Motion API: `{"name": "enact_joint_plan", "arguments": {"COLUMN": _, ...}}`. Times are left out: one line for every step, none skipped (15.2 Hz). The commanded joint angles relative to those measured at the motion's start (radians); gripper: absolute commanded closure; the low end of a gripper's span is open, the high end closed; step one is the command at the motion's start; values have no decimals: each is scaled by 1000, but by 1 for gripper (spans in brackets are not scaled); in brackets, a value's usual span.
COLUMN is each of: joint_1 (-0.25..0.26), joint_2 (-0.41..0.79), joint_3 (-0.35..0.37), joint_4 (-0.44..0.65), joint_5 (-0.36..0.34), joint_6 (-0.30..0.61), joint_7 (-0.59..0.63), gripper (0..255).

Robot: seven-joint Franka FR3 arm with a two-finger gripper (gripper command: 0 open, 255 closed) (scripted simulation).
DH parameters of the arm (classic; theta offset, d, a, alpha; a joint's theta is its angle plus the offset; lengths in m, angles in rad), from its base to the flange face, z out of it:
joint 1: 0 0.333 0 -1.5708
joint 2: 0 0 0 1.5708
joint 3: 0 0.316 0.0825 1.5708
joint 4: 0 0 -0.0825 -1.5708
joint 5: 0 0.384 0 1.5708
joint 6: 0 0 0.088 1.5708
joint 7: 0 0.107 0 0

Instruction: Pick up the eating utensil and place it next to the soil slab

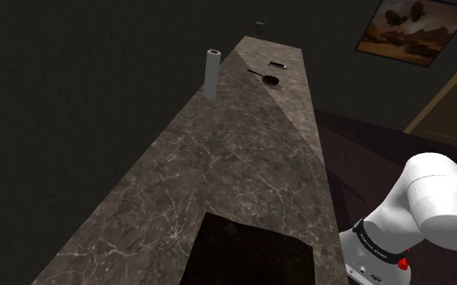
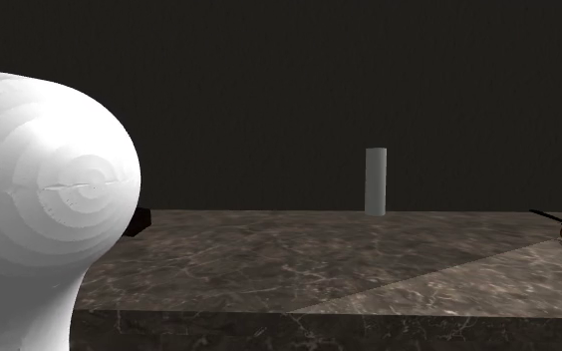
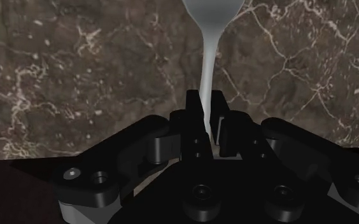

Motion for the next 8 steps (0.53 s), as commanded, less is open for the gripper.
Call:
{"name": "enact_joint_plan", "arguments": {"joint_1": -14, "joint_2": 3, "joint_3": 24, "joint_4": -15, "joint_5": 8, "joint_6": 25, "joint_7": -4, "gripper": 255}}
{"name": "enact_joint_plan", "arguments": {"joint_1": -23, "joint_2": 5, "joint_3": 39, "joint_4": -21, "joint_5": 12, "joint_6": 38, "joint_7": -5, "gripper": 255}}
{"name": "enact_joint_plan", "arguments": {"joint_1": -34, "joint_2": 7, "joint_3": 55, "joint_4": -27, "joint_5": 16, "joint_6": 51, "joint_7": -7, "gripper": 255}}
{"name": "enact_joint_plan", "arguments": {"joint_1": -45, "joint_2": 9, "joint_3": 71, "joint_4": -33, "joint_5": 20, "joint_6": 64, "joint_7": -9, "gripper": 255}}
{"name": "enact_joint_plan", "arguments": {"joint_1": -56, "joint_2": 10, "joint_3": 88, "joint_4": -39, "joint_5": 25, "joint_6": 76, "joint_7": -11, "gripper": 255}}
{"name": "enact_joint_plan", "arguments": {"joint_1": -68, "joint_2": 11, "joint_3": 105, "joint_4": -44, "joint_5": 30, "joint_6": 89, "joint_7": -13, "gripper": 255}}
{"name": "enact_joint_plan", "arguments": {"joint_1": -80, "joint_2": 13, "joint_3": 122, "joint_4": -49, "joint_5": 35, "joint_6": 102, "joint_7": -16, "gripper": 255}}
{"name": "enact_joint_plan", "arguments": {"joint_1": -93, "joint_2": 13, "joint_3": 140, "joint_4": -54, "joint_5": 40, "joint_6": 114, "joint_7": -18, "gripper": 255}}
